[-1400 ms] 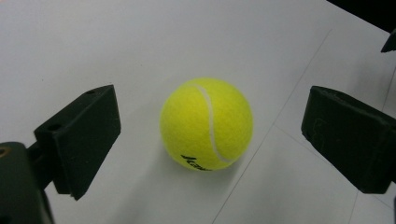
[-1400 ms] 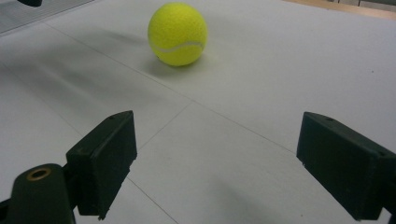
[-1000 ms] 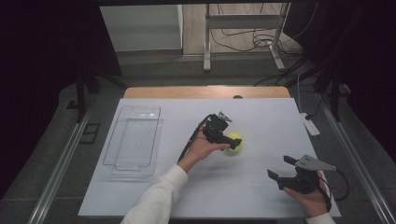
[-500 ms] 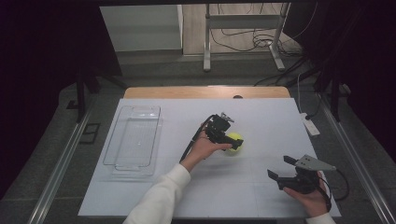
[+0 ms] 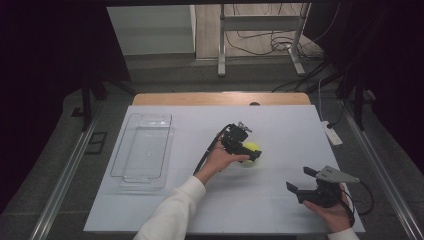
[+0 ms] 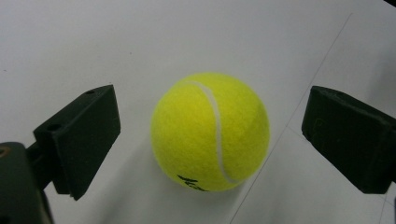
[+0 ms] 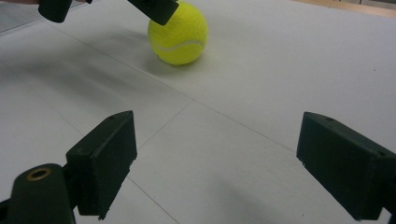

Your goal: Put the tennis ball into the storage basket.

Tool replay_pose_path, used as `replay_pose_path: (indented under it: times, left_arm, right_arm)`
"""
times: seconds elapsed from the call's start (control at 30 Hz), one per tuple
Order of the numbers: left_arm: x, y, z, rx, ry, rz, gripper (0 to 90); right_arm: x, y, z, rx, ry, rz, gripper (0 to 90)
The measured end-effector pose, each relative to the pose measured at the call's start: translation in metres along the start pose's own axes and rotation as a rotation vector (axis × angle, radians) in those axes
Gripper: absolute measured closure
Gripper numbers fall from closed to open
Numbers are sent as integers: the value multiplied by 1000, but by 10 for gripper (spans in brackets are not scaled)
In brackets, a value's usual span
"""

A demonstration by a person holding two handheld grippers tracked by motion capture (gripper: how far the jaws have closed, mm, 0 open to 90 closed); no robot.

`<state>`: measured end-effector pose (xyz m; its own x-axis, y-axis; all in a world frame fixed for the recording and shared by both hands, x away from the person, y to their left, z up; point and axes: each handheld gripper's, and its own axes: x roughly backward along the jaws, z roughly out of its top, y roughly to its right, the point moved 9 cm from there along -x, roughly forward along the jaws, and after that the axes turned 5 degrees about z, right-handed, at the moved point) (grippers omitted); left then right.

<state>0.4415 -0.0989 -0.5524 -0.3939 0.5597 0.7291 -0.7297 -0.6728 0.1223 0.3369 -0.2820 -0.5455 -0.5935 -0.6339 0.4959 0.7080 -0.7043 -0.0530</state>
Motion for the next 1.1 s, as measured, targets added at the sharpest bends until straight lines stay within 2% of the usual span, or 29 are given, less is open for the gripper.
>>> replay_pose_path:
  times: [1.1]
  left_arm:
    - [-16,3,-8,6,-41,-14,64]
  right_arm:
    - [0,1,0,0,0,-3,126]
